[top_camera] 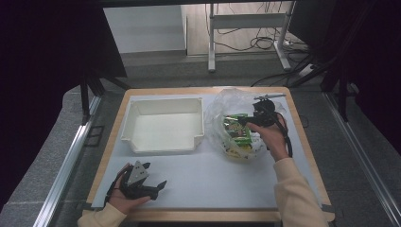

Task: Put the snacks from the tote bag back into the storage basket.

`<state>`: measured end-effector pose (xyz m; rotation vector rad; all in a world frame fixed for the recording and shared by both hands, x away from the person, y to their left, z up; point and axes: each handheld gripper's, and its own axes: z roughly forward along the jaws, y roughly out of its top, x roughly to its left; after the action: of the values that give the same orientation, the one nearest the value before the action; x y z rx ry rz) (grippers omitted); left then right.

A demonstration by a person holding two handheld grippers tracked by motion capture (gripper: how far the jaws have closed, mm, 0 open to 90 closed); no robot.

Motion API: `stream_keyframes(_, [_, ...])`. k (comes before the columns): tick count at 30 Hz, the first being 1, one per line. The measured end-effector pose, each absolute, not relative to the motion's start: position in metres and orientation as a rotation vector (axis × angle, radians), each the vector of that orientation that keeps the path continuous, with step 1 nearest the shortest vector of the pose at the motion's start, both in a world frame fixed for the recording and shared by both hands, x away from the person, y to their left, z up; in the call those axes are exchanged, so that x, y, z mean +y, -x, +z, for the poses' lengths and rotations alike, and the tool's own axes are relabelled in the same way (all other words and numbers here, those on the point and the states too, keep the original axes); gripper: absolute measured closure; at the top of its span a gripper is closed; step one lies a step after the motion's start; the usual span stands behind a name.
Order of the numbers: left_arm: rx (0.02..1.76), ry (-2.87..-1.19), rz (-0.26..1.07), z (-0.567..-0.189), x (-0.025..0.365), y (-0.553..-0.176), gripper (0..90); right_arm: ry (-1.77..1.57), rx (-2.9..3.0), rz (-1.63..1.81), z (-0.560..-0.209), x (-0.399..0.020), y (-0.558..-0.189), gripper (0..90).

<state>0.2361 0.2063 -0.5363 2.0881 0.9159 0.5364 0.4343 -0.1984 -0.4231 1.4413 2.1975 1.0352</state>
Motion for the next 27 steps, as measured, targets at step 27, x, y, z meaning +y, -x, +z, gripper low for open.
stream_keyframes(27, [0.916, -2.091, 0.532, -0.536, 0.207, -0.236, 10.8, -1.549, 2.182, 0.984, -0.447, -0.198, -0.463, 35.1])
